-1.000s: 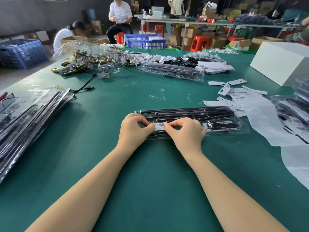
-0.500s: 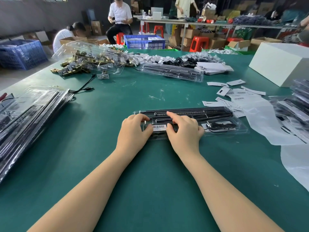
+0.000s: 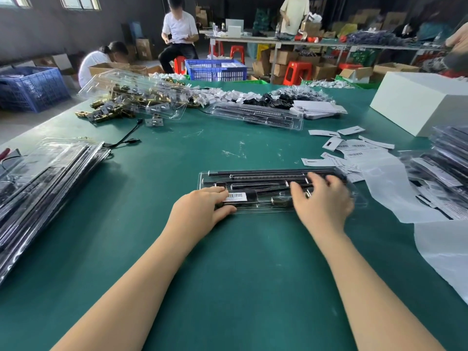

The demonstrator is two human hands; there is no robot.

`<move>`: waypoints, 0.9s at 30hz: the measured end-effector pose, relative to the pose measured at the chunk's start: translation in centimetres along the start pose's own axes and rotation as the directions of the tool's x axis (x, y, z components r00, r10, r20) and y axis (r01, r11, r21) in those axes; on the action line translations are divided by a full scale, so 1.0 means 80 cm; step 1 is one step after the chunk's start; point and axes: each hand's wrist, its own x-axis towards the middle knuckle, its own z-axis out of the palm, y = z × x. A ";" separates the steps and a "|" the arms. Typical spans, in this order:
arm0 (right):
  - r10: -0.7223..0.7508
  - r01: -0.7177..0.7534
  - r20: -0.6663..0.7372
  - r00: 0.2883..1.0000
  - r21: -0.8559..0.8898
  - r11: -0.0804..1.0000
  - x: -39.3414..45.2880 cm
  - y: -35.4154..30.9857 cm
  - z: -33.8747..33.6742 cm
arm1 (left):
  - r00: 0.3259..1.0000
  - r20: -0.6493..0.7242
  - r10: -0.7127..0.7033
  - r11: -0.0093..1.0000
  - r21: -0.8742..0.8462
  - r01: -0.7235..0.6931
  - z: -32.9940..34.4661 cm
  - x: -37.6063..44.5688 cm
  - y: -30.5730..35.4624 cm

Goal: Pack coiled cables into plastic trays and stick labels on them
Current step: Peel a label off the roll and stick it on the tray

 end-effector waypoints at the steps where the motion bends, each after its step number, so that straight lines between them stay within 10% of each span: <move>1: 0.068 -0.068 -0.021 0.997 0.002 0.998 0.008 0.013 -0.006 | 1.000 -0.001 -0.029 1.000 0.004 0.029 -0.001 0.001 -0.005; 14: 0.309 -0.364 0.193 0.931 0.548 0.753 0.047 0.062 -0.028 | 0.980 0.049 -0.194 0.977 -0.077 0.197 -0.001 0.003 -0.026; 18: 0.349 -0.541 0.428 0.834 0.759 0.363 0.055 0.077 -0.044 | 0.967 -0.006 -0.253 0.946 -0.212 0.246 -0.002 0.007 -0.035; 22: 0.072 -0.740 0.736 0.673 0.671 0.056 0.050 0.069 -0.049 | 0.954 -0.014 -0.300 0.921 -0.265 0.286 0.001 0.008 -0.039; 27: -0.167 -0.785 0.820 0.548 0.572 0.238 0.040 0.060 -0.053 | 0.938 0.003 -0.348 0.895 -0.296 0.333 0.000 0.010 -0.043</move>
